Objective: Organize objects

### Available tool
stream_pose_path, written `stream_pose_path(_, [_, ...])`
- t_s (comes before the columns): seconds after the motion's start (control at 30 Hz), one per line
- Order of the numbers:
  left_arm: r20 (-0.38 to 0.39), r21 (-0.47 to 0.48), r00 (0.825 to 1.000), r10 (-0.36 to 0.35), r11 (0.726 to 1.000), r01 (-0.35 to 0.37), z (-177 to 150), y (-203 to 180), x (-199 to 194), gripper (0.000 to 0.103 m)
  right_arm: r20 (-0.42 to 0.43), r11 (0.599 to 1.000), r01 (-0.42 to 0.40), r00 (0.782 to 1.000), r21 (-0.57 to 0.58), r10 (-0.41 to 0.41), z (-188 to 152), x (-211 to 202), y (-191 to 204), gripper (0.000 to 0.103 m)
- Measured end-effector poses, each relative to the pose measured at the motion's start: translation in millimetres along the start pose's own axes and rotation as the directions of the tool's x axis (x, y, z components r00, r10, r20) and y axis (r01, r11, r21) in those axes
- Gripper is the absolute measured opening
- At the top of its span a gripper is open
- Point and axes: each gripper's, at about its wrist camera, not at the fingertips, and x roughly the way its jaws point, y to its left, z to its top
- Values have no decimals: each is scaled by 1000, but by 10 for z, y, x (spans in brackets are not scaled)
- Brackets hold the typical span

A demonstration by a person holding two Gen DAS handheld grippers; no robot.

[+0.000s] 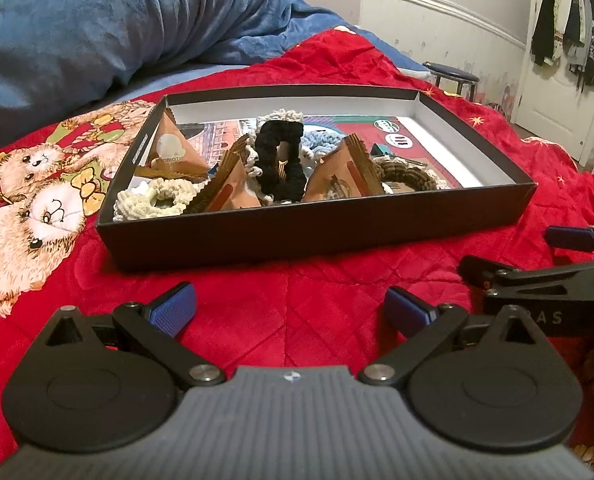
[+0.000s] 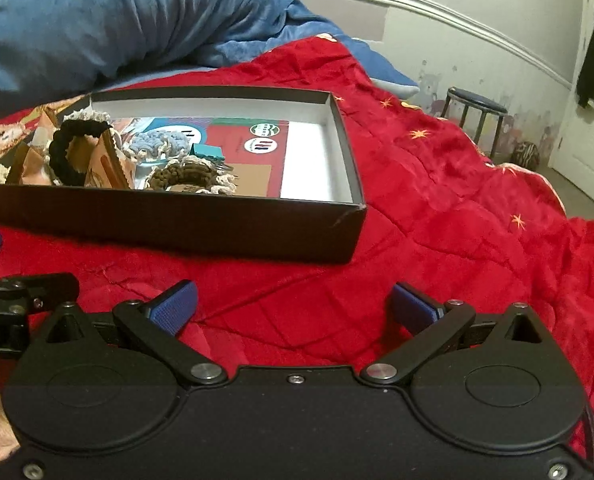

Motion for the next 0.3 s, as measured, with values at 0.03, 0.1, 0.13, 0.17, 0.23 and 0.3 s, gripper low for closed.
stream_pose_path(0.03, [0,0,1000,4,1000,-4,-1,-3,-3,103,-4,1000,-6,1000,6,6,-1,4,-14,103])
stream_pose_path(0.1, [-2,-1,1000,5,1000,-5,2,-3,1,103,-6,1000,-16,1000,20,16,-5,10,-51,103])
stream_pose_path(0.13, [-2,-2,1000,6,1000,-6,1,0,1,103,-4,1000,-16,1000,21,16,-11,4,-51,103])
stream_pose_path(0.17, [-4,-3,1000,7,1000,-7,1,2,3,103,-3,1000,-13,1000,18,14,-19,-2,-46,103])
stream_pose_path(0.23, [-6,-3,1000,8,1000,-8,3,3,8,103,-4,1000,-14,1000,17,14,-21,4,-46,103])
stream_pose_path(0.3, [-6,-2,1000,8,1000,-8,1,2,9,103,-6,999,-23,1000,29,24,-14,5,-73,103])
